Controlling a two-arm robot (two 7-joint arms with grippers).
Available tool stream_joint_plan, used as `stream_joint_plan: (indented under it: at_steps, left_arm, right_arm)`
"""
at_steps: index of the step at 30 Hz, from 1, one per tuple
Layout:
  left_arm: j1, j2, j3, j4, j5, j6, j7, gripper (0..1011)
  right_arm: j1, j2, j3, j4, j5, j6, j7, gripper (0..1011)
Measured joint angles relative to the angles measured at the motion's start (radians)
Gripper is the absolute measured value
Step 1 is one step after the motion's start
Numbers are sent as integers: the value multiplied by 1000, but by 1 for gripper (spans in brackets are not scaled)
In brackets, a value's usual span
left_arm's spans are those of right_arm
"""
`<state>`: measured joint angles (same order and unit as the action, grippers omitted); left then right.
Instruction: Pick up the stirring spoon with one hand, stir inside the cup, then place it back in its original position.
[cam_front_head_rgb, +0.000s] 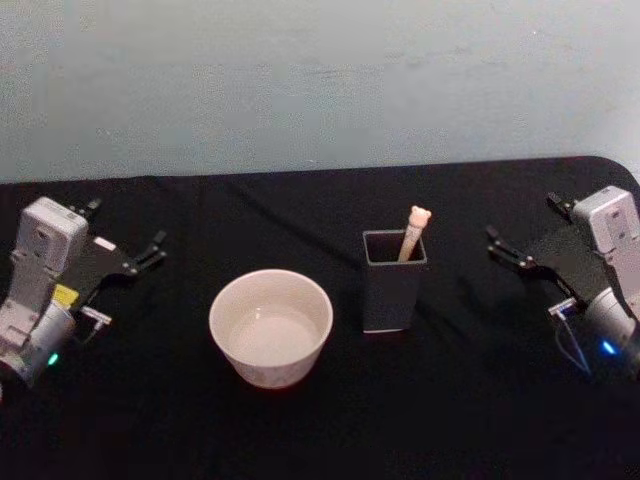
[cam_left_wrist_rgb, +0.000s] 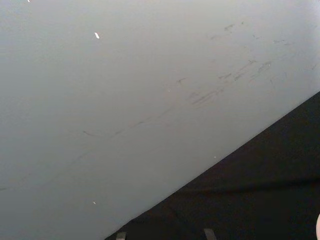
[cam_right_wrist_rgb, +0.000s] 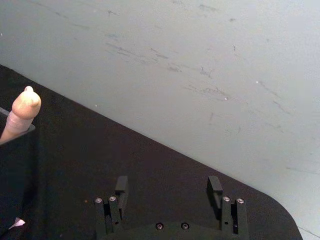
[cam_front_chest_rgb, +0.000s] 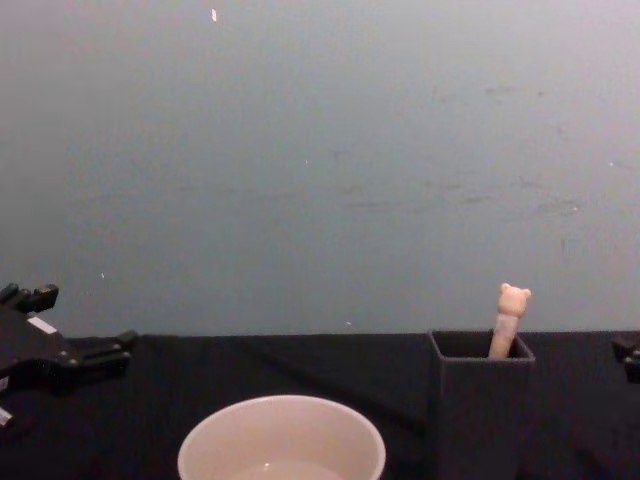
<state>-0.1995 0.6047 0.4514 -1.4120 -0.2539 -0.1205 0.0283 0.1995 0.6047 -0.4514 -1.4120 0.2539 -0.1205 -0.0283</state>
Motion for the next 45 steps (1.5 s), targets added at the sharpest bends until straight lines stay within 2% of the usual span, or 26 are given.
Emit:
stream_joint_plan:
  at_steps: [45]
  left_arm:
    - [0, 0, 0, 0, 0, 0, 0, 1001]
  right_arm:
    - [0, 0, 0, 0, 0, 0, 0, 1000]
